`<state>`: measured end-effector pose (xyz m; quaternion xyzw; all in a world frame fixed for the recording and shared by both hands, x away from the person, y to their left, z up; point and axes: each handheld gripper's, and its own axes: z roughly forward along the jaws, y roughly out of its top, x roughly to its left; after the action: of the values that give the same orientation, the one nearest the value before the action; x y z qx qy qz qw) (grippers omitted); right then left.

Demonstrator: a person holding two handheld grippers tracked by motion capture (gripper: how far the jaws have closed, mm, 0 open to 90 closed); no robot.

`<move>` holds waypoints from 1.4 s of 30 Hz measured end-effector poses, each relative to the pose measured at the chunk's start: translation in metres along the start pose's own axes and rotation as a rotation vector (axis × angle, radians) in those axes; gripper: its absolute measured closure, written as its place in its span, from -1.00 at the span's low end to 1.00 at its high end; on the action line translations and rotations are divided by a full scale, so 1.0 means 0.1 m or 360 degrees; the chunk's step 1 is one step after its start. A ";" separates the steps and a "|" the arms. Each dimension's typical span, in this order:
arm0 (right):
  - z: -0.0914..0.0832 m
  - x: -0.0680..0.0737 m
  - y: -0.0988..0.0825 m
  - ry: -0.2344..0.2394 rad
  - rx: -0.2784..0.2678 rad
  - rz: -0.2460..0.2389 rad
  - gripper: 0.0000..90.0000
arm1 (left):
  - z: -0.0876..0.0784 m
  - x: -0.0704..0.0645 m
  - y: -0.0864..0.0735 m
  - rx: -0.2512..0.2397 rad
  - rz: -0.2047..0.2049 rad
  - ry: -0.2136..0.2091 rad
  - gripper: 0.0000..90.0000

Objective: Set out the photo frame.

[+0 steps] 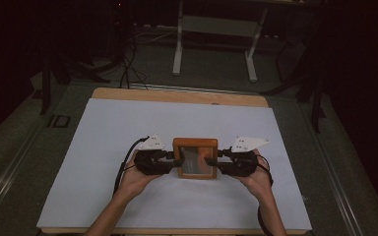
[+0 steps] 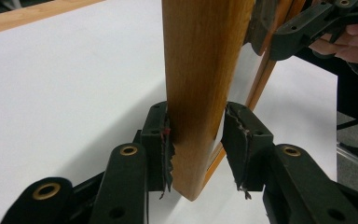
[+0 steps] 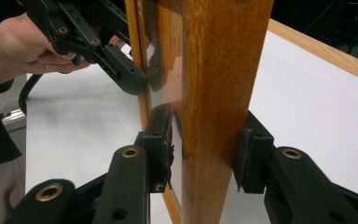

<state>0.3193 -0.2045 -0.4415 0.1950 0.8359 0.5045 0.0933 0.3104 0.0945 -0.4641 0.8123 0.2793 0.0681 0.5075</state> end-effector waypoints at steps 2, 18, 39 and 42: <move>0.02 0.00 0.00 0.0002 -0.0002 0.0010 0.39 | -0.02 0.01 0.01 0.0000 0.0003 0.0010 0.40; 0.20 -0.02 0.06 0.0025 -0.0029 0.0092 0.37 | -0.15 0.13 0.01 0.0017 -0.0031 0.0054 0.40; 0.56 -0.09 -0.06 0.0051 -0.0032 0.0251 0.32 | -0.16 0.33 -0.13 0.0102 -0.0120 0.0111 0.40; 0.61 -0.11 -0.09 0.0054 -0.0026 0.0263 0.31 | -0.16 0.34 -0.15 0.0122 -0.0130 0.0134 0.40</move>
<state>0.3487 -0.1636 -0.4788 0.2540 0.8142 0.5206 0.0387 0.3268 0.1300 -0.4753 0.8154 0.3358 0.0708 0.4662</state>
